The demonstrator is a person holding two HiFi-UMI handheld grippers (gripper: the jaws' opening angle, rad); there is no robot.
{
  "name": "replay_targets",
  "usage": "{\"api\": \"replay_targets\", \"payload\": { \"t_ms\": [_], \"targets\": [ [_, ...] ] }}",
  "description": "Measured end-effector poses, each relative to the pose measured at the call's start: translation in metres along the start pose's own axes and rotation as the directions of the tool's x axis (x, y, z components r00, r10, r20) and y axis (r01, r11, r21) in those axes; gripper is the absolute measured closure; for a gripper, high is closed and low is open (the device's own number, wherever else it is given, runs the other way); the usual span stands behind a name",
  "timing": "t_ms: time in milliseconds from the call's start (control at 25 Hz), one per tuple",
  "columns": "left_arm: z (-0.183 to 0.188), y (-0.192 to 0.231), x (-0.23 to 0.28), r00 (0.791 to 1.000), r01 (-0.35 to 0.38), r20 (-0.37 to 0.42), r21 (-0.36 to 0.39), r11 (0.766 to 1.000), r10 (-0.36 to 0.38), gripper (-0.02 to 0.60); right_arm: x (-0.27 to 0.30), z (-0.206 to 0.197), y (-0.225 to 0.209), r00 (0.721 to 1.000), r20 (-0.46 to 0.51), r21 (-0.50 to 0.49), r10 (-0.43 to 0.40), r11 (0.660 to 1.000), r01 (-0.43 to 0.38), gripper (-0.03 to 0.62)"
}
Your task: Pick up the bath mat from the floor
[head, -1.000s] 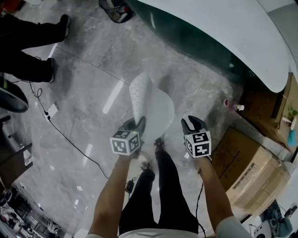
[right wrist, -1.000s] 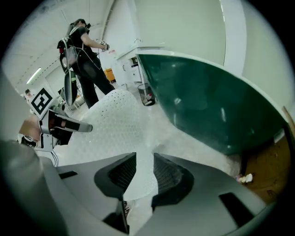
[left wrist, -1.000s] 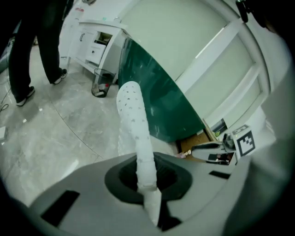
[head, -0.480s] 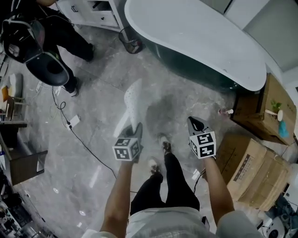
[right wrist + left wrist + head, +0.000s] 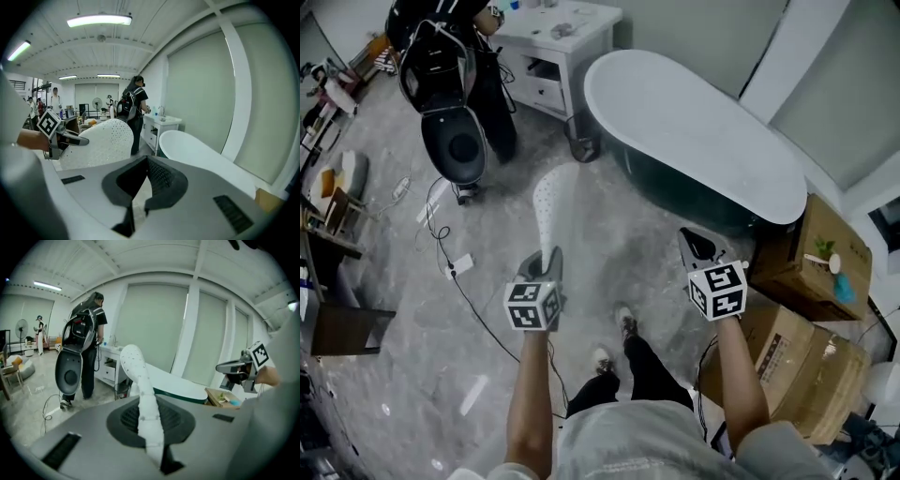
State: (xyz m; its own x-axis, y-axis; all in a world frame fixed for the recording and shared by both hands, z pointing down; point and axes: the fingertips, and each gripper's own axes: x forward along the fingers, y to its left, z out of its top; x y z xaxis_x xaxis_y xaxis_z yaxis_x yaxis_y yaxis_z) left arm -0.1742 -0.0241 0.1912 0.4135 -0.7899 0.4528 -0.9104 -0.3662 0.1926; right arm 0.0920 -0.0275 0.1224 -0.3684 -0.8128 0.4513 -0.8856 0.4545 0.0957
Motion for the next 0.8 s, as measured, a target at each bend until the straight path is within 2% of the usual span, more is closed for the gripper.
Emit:
{"api": "replay_targets", "payload": {
  "t_ms": [200,400,680,800],
  "targets": [
    [0.065,-0.015,-0.051,0.992,0.012,0.121,0.068,0.998,-0.02,0.545,-0.047,0.065,0.014,0.995,0.102,-0.083,-0.001,0.997,0.01,0.579],
    [0.119,-0.036,-0.106,0.966,0.023,0.252,0.128,0.991,-0.055,0.545,-0.089,0.107,0.029,0.984,0.176,-0.107,0.001,0.994,0.018,0.579],
    [0.17,-0.062,-0.173,0.934,0.03,0.337,0.254,0.967,-0.117,0.545,-0.138,0.162,0.054,0.959,0.283,-0.173,0.02,0.984,0.031,0.579],
    [0.185,-0.069,-0.2,0.916,0.035,0.377,0.269,0.963,-0.139,0.545,-0.155,0.177,0.065,0.947,0.32,-0.198,0.032,0.98,0.033,0.579]
  ]
}}
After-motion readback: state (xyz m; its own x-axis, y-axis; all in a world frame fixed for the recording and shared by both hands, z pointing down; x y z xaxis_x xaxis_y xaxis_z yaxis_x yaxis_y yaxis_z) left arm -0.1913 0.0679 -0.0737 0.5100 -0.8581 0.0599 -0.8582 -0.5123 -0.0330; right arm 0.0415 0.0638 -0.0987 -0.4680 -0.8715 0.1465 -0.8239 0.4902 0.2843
